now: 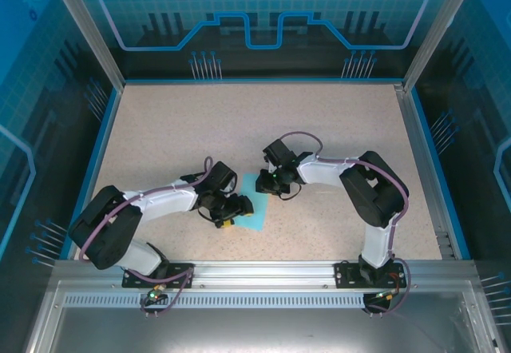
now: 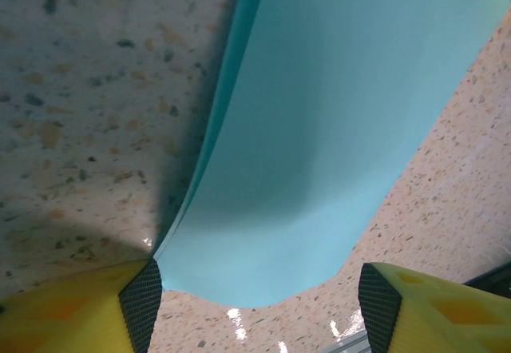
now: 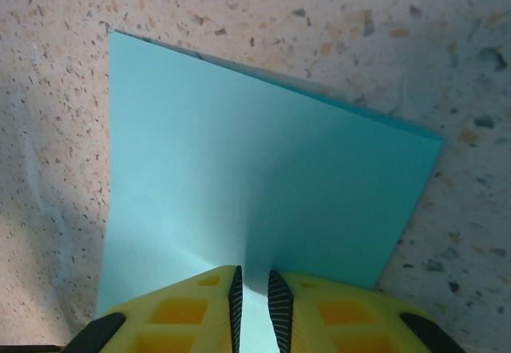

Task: Fold a paper plane with a square sheet of paper (pick it up from the middle)
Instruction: Fold the triangle a second time at the center of the table.

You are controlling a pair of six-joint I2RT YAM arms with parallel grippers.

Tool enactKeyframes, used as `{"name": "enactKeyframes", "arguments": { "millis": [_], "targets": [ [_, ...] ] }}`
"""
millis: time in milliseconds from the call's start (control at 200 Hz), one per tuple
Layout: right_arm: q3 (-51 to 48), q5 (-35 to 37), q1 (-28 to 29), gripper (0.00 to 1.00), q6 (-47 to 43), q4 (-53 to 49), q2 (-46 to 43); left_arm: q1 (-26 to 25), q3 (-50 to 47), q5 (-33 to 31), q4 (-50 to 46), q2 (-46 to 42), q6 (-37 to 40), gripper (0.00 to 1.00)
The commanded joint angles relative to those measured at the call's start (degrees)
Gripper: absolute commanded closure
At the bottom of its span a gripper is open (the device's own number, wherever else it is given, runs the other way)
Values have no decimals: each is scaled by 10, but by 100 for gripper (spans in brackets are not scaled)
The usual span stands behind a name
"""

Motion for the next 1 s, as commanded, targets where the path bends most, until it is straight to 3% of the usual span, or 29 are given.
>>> {"name": "enactKeyframes", "arguments": {
  "millis": [0, 535, 995],
  "targets": [
    [-28, 32, -4, 78, -5, -14, 55, -2, 17, 22, 25, 4, 13, 31],
    [-28, 32, -4, 78, -5, -18, 62, -2, 28, -4, -6, -38, 46, 31],
    [-28, 34, -4, 79, -8, -26, 59, 14, 98, -40, -13, 9, 163, 30]
  ]
}}
